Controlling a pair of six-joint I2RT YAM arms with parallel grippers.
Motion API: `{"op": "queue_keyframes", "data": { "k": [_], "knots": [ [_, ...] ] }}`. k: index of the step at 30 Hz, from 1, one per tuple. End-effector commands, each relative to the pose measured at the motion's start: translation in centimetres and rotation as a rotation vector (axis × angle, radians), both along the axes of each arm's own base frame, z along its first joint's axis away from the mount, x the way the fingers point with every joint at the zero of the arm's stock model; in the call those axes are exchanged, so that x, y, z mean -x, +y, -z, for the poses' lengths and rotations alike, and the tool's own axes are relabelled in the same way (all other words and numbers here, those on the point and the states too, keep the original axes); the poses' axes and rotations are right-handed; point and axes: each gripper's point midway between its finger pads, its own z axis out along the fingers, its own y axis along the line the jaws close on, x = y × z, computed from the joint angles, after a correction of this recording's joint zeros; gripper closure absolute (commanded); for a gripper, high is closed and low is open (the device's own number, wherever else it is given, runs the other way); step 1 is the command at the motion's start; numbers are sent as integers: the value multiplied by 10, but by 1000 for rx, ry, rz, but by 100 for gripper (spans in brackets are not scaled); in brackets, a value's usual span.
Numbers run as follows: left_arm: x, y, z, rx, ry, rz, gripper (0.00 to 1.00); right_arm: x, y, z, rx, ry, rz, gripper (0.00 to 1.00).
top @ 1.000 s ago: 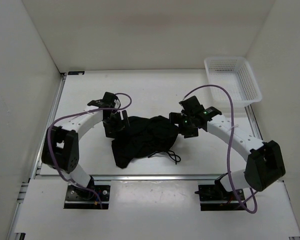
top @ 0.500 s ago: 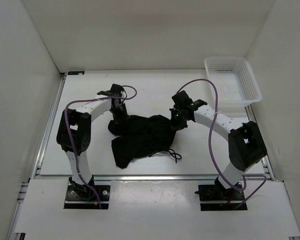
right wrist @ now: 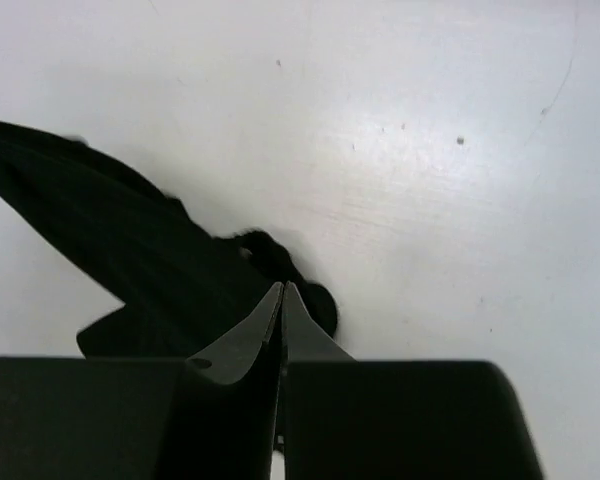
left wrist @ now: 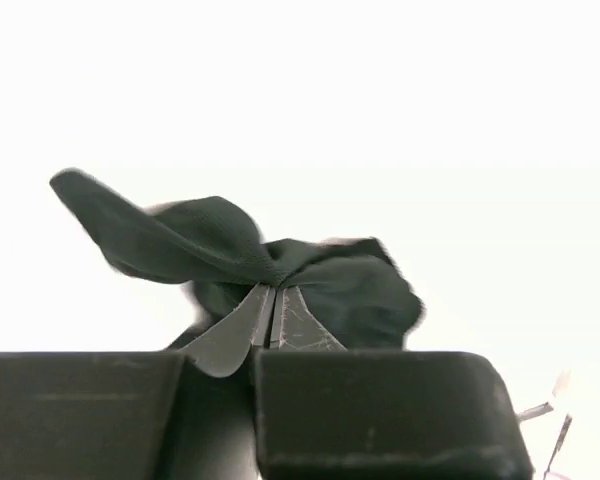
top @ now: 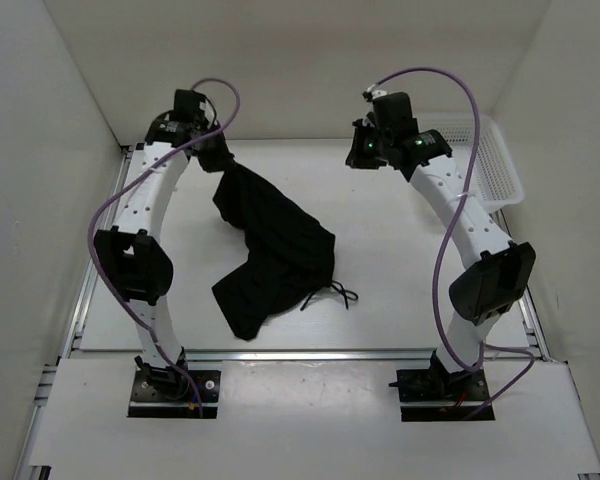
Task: Fold and stack the shorts
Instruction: Flatten the shorts out
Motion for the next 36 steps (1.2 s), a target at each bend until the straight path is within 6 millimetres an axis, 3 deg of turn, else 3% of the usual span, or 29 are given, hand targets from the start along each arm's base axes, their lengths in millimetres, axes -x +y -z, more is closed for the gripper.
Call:
{"op": "queue_keyframes", "data": {
  "k": [1,2,3,6,7,8,9,13,18,19,21,22,24,25,27,28,29,30,32,33,34,35,36],
  "knots": [
    [11,12,-50,1,-71,17,90,14,-3,-7,-15,28,-92,98],
    [15,9,-56,22,-80,34,90,18,2,0,-33,48,-121,73],
    [16,6,-57,33,-79,43,90,28,10,24,-34,112,-158,54],
    [24,-1,-48,46,-46,68,90,51,39,57,-48,194,-259,16],
    [24,-1,-48,46,-46,69,90,61,43,70,-33,229,-275,11],
    [26,-1,-39,43,-22,68,90,68,55,84,-21,250,-304,9],
    [27,2,-43,35,-33,61,90,72,61,90,-28,269,-314,9],
    [35,11,-38,12,-14,45,90,73,74,116,-64,366,-266,13],
    [50,31,-27,-17,17,-4,90,49,97,137,-59,381,-247,9],
    [51,35,-31,-15,2,-13,90,44,99,155,-36,413,-236,7],
    [55,40,-27,-17,14,-24,90,35,115,154,-32,392,-250,6],
    [55,40,-27,-17,14,-24,90,31,118,173,-18,419,-247,6],
    [53,45,-27,-17,14,-35,90,21,133,171,-60,417,-272,6],
    [55,47,-27,-11,24,-38,90,23,143,187,-65,448,-295,7],
    [53,51,-30,-9,15,-48,90,15,160,177,-128,439,-324,16],
    [55,49,-33,-1,16,-41,90,14,166,185,-148,460,-337,24],
    [53,52,-37,7,6,-48,90,12,172,181,-176,456,-350,53],
    [53,52,-37,7,6,-48,90,8,179,164,-210,432,-363,69],
    [46,57,-47,5,-27,-51,90,-1,181,157,-211,401,-344,95],
    [44,55,-48,11,-22,-46,90,-11,181,127,-219,322,-328,100],
    [42,61,-50,6,-22,-51,90,-23,174,112,-216,270,-294,100],
    [32,65,-70,1,-85,-51,90,-32,167,97,-195,215,-247,100],
    [26,58,-73,30,-89,-10,90,-41,157,63,-215,145,-221,100]
  ]
}}
